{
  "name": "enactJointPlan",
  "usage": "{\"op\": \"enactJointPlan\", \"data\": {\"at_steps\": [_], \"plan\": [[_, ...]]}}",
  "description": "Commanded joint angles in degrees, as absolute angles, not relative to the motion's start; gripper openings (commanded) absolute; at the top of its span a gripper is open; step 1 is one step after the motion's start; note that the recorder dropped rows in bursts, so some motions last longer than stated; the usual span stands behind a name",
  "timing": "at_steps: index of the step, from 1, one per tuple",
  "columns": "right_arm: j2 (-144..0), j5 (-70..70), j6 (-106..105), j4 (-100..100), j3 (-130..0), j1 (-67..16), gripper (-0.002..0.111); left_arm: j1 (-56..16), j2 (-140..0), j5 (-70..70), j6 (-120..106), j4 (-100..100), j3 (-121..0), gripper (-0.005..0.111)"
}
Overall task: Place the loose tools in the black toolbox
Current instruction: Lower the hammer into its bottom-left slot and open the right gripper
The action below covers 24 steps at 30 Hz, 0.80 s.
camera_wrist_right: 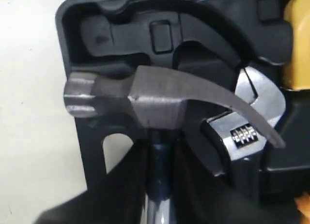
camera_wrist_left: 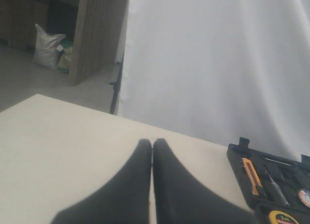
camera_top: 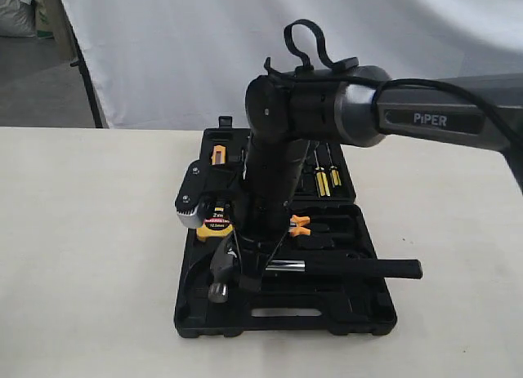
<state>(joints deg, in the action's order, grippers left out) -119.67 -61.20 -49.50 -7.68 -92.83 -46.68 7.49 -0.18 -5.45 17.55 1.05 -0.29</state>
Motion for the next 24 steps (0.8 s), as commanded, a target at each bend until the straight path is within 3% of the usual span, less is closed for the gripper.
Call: {"op": "enactJointPlan", "data": {"at_steps": [1, 24], "plan": [[-120.5, -56.9, -51.0, -10.0, -92.0, -46.9, 0.000, 8.9, 0.0, -5.0, 17.8, 1.3, -0.4, 0.001], [-123.9, -53.0, -56.0, -8.7, -92.0, -50.4, 0.000, 8.9, 0.0, -5.0, 17.8, 1.3, -0.4, 0.001]]}}
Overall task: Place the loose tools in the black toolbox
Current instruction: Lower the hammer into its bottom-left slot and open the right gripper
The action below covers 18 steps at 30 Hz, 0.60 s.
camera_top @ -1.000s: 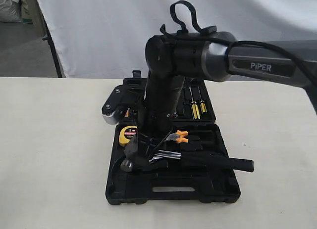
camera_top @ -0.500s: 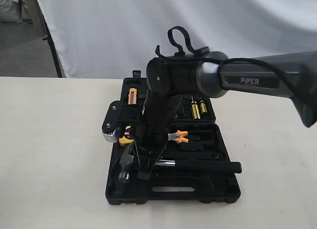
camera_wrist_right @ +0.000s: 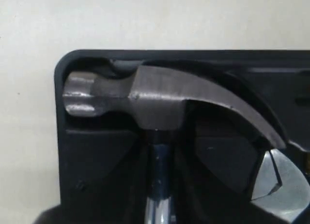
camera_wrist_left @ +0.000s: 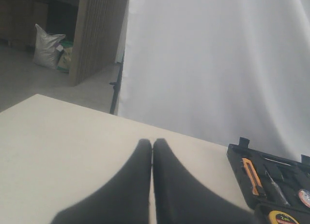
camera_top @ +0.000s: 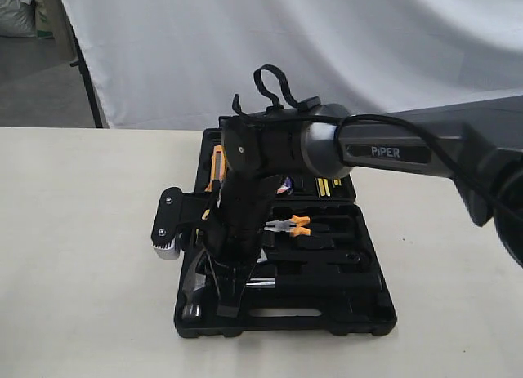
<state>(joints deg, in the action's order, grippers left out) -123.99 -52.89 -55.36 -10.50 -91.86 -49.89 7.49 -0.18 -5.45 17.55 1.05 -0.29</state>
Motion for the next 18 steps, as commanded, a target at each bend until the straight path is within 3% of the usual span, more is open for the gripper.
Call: {"op": "enactJointPlan", "data": {"at_steps": [1, 18], "plan": [[-124.0, -53.0, -56.0, -8.4, -92.0, -50.4, 0.000, 8.9, 0.0, -5.0, 17.8, 1.3, -0.4, 0.001], [-124.0, -53.8, -54.5, -7.4, -92.0, -50.4, 0.000, 8.9, 0.0, -5.0, 17.8, 1.3, -0.4, 0.001]]}}
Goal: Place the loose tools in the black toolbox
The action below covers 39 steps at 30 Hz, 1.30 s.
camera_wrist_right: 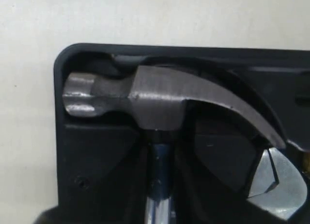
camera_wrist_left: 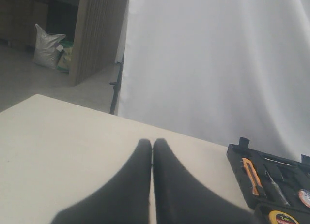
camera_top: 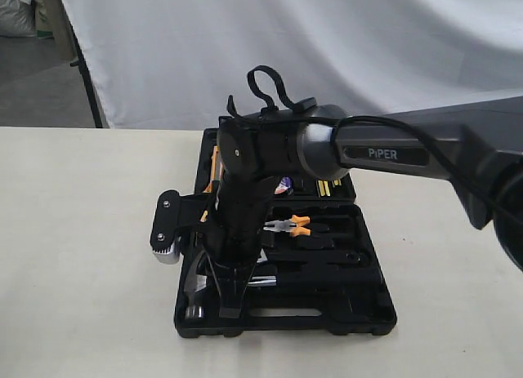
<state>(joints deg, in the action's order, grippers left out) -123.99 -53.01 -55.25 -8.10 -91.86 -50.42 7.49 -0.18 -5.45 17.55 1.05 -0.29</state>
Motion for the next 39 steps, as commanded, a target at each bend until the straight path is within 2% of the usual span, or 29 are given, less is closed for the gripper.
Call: {"op": "enactJointPlan", "data": {"at_steps": [1, 3, 8, 10, 14, 22, 24, 31, 32, 39], "plan": [[-124.0, -53.8, -54.4, -7.4, -92.0, -50.4, 0.000, 8.9, 0.0, -5.0, 17.8, 1.3, -0.4, 0.001], [-124.0, -53.6, -54.4, -7.4, -92.0, -50.4, 0.008, 8.9, 0.0, -5.0, 17.8, 1.3, -0.4, 0.001], [-124.0, -54.1, -54.9, -7.4, -92.0, -50.4, 0.051, 8.9, 0.0, -5.0, 17.8, 1.3, -0.4, 0.001], [-124.0, -54.9, -54.9, -7.4, -92.0, -50.4, 0.064, 8.9, 0.0, -5.0, 17.8, 1.3, -0.4, 0.001], [-124.0, -57.6, -54.4, -7.4, -94.6, -50.4, 0.073, 8.9, 0.0, -5.0, 17.8, 1.3, -0.4, 0.001], [-119.8, -66.7, -47.5, -3.7, -101.2, -49.9, 0.070, 8.9, 0.0, -5.0, 17.8, 1.3, -0.4, 0.001], [-118.6, -68.2, -46.6, -2.9, -101.2, -49.4, 0.060, 8.9, 0.0, -5.0, 17.8, 1.3, -0.4, 0.001], [-117.8, -70.0, -44.0, -2.7, -101.0, -46.3, 0.004, 8.9, 0.0, -5.0, 17.8, 1.3, -0.4, 0.001], [-117.9, -70.0, -43.7, -2.9, -100.4, -45.9, 0.000, 8.9, 0.0, -5.0, 17.8, 1.3, -0.4, 0.001], [-118.1, -59.2, -43.3, -3.1, -90.3, -45.2, 0.000, 8.9, 0.0, -5.0, 17.8, 1.3, -0.4, 0.001]]}}
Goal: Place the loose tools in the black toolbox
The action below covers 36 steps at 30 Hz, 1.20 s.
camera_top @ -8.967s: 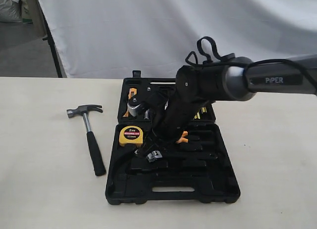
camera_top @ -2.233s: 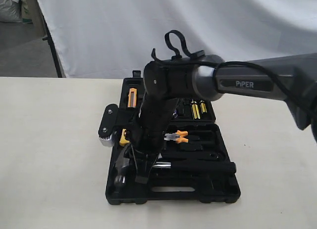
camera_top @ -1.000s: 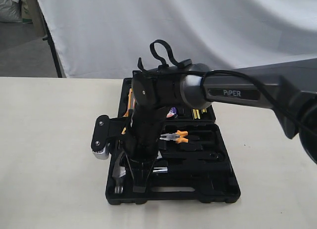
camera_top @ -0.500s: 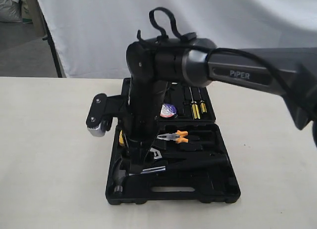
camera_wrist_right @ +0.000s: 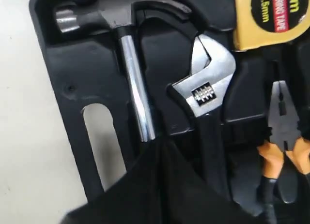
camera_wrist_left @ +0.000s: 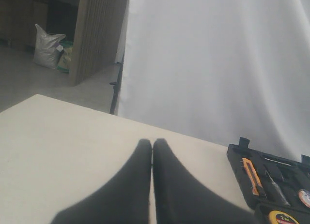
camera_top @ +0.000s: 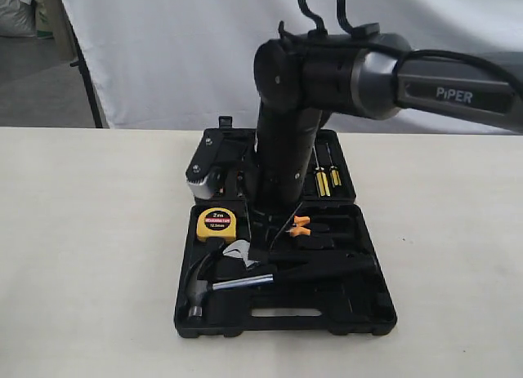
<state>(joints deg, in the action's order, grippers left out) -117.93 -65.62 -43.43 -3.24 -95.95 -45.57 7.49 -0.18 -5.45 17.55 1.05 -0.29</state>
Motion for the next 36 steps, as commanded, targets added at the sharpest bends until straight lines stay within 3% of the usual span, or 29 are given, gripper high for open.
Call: {"op": "enactJointPlan", "data": {"at_steps": [1, 9, 29, 36], "plan": [[-118.4, -57.6, -43.4, -3.1, -88.5, -45.2, 0.000, 8.9, 0.0, -5.0, 17.8, 1.3, -0.4, 0.001], [-122.7, -43.0, -44.8, -0.8, -79.5, -44.1, 0.000, 8.9, 0.0, -5.0, 17.8, 1.3, -0.4, 0.001], [-124.0, -43.3, -44.3, -2.3, -79.9, -44.1, 0.000, 8.9, 0.0, -5.0, 17.8, 1.3, -0.4, 0.001], [-117.3, -48.2, -37.0, -2.0, -83.1, -44.1, 0.000, 8.9, 0.0, -5.0, 17.8, 1.3, -0.4, 0.001]]}}
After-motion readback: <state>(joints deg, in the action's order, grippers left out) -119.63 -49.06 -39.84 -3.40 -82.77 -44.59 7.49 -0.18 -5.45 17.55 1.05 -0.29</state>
